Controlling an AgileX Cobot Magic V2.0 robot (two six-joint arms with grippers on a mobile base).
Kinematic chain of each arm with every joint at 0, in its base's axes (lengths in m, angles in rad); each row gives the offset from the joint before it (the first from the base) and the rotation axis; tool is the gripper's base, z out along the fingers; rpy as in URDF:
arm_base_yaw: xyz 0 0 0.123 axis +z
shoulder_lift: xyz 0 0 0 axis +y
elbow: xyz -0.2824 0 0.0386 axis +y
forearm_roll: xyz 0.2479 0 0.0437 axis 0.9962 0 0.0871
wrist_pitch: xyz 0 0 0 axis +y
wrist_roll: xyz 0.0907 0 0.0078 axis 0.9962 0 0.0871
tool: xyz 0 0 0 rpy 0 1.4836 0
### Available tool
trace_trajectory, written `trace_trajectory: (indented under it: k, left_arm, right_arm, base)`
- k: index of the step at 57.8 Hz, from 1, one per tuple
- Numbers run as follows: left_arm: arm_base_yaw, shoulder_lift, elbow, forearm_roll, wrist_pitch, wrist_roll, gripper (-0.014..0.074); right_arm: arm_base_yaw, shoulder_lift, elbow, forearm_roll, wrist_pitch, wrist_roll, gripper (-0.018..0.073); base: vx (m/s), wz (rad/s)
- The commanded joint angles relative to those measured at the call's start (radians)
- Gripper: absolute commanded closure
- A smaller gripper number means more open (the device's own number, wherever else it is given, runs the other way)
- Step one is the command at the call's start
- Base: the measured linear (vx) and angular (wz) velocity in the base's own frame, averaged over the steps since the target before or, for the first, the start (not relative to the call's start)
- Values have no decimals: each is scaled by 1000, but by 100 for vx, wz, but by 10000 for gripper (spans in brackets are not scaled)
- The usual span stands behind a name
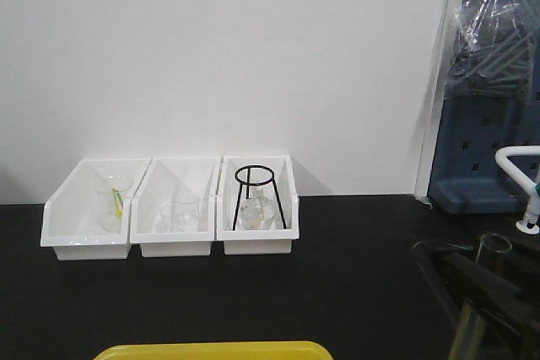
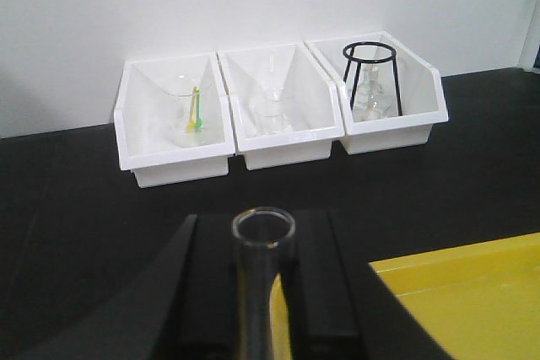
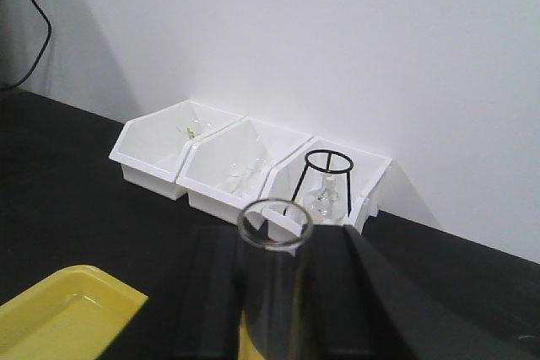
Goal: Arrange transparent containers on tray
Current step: 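Drive the base up to the yellow tray on the counter, then lower the left gripper's tube onto the yellow tray and open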
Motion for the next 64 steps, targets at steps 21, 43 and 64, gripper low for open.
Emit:
trace_trajectory:
  k: [21,43,64]
  left_arm:
    - [-4,1,-28,-1,-79,0,600]
    - [-4,1,-28,-24,-37,-2,600]
    - [-4,208,-158,-247,241,120,600]
  right_arm:
    - [-1,-1,-31,-9,-113,-5,571]
    - [-1,-1,-31,-9,-112,-5,571]
    - [-1,-1,-31,-9,-112,-5,571]
  base:
    - [0,0]
    - [0,0]
    - [0,0]
